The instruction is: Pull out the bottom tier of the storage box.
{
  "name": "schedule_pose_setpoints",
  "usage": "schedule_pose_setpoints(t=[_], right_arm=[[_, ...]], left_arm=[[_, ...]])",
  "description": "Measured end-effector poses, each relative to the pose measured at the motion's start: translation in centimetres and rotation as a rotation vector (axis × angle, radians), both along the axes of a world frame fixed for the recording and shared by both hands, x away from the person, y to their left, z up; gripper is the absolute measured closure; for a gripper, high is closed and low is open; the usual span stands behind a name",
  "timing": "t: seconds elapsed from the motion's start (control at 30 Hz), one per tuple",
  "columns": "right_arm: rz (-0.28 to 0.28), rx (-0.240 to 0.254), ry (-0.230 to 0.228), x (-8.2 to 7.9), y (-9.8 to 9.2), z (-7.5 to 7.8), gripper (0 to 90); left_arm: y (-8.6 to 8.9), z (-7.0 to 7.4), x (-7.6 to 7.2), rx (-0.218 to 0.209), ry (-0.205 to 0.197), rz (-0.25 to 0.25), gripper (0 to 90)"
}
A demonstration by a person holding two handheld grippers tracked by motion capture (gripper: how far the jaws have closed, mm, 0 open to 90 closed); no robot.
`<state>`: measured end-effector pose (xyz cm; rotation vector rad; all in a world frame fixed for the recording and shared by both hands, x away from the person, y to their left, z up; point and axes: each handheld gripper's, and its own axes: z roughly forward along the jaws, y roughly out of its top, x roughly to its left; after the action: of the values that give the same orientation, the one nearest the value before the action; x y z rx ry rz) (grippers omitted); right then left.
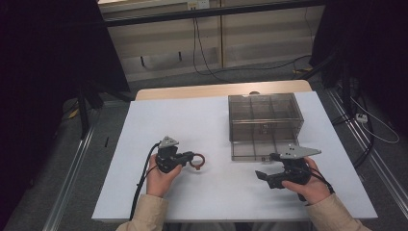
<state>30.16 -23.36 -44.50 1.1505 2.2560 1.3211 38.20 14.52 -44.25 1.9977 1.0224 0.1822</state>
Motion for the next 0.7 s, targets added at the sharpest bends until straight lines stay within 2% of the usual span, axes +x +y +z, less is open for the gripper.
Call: schedule_pose_setpoints(t=[0.27, 0.57, 0.7], right_arm=[[0.006, 0.002, -0.003, -0.1, 0.2, 0.1, 12.5], [0.013, 0.001, -0.005, -0.1, 0.3, 0.2, 12.5], [0.013, 0.0, -0.004, -0.1, 0.4, 0.2, 12.5]], left_arm=[[-0.5, 0.2, -0.7, -0.012, 0.0, -0.024, 85.8], [-1.4, 0.2, -1.6, 0.01, 0.005, -0.081, 85.8], [-1.7, 0.2, -1.9, 0.014, 0.001, -0.089, 85.7]])
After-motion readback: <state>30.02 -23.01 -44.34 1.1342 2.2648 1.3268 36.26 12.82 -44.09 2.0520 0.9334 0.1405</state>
